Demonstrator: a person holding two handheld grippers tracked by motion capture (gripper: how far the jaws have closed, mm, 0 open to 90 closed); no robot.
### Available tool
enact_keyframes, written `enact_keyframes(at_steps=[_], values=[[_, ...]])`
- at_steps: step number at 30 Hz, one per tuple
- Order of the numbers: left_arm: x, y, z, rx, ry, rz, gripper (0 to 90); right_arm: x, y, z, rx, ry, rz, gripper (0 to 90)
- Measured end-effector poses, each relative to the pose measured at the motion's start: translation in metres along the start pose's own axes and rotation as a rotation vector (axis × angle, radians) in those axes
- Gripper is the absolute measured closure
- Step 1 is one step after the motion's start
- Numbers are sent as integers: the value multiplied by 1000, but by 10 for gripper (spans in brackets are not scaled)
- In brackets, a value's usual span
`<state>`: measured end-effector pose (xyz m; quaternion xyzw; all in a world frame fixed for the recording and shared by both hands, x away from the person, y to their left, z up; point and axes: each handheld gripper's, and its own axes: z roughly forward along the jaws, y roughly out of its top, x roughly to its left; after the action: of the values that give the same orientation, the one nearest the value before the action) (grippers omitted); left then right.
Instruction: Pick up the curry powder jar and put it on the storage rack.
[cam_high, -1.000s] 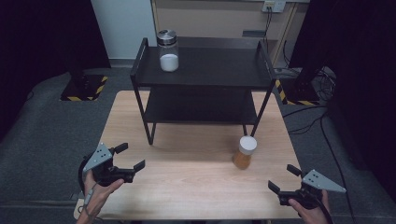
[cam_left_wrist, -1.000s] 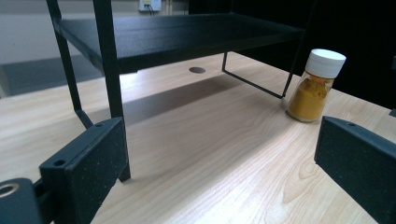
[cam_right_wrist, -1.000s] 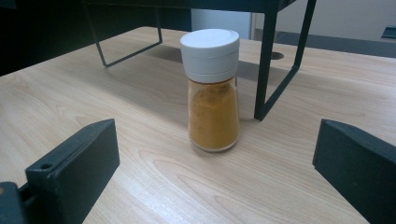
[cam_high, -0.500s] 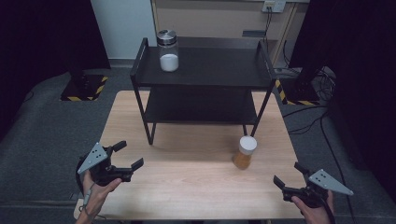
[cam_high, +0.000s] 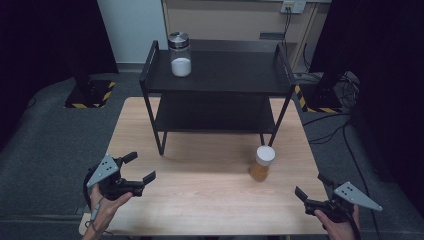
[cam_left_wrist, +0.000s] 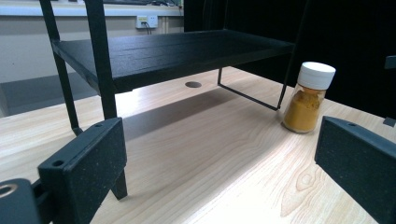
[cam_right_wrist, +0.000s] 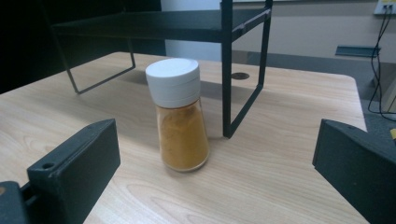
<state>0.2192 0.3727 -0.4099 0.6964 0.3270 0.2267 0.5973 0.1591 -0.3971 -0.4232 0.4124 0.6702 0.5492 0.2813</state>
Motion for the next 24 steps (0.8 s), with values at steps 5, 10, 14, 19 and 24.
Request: enact_keyframes(at_steps=[5, 10, 14, 19, 24], values=[[1, -1, -1, 0, 8, -12, 9, -1, 2, 2, 8, 22, -2, 12], [0, -1, -2, 0, 15, -14, 8, -5, 6, 2, 16, 52, 13, 13], [0, -1, -3, -3, 22, -18, 7, -6, 13, -1, 0, 64, 27, 15], [0, -2, -5, -2, 27, -21, 7, -8, 27, -5, 1, 85, 28, 18], [0, -2, -5, 1, 29, -28, 7, -10, 47, -10, 14, 103, 6, 19]])
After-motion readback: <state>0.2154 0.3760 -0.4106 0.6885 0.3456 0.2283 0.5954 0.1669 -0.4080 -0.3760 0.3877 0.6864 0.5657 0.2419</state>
